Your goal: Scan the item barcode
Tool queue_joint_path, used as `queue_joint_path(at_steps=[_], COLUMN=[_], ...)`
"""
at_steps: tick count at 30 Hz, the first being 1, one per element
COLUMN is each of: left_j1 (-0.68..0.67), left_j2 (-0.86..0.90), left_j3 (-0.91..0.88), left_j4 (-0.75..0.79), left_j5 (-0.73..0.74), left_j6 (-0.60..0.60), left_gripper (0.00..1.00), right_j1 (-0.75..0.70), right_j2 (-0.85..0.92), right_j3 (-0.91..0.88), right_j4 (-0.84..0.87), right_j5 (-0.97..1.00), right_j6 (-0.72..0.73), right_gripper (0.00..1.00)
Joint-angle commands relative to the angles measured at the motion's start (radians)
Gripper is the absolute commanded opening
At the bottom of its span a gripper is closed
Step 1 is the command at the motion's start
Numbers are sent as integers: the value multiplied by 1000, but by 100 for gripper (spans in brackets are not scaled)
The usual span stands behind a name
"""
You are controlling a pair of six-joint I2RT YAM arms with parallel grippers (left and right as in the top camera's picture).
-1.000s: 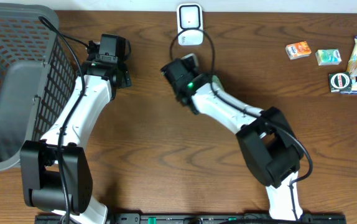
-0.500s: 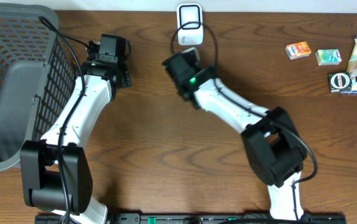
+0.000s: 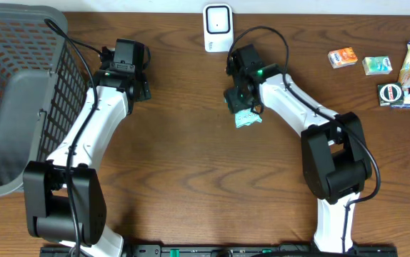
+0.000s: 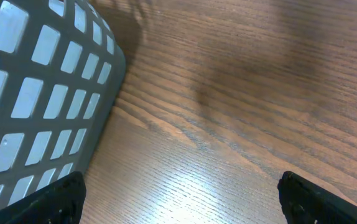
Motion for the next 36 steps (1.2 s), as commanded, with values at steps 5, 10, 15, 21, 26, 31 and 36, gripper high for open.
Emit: queue_joint_path(at_steps=[5, 10, 15, 21, 26, 31, 36], left_j1=[1, 1, 1, 1, 1, 1, 1], left_j2=[-4, -4, -4, -4, -4, -4, -4], left_j3=[12, 12, 12, 12, 12, 12, 12], left_j4=[-3, -3, -3, -3, -3, -3, -3], left_j5=[-14, -14, -14, -14, -14, -14, -14], left_j6=[5, 5, 5, 5, 5, 5, 5], left_gripper=[98, 98, 98, 98, 98, 98, 98], right_j1=[13, 13, 13, 13, 13, 8, 6], right_j2=[-23, -22, -22, -27, -50, -55, -52], right_j3=[-47, -70, -73, -55, -5, 13, -8], right_j4=[15, 18, 17, 14, 5, 14, 13], right_j5=[4, 11, 10, 10, 16, 40, 40], right_j6=[-30, -30, -30, -21, 4, 3, 4], right_gripper=[61, 60, 48, 73, 73, 72, 66])
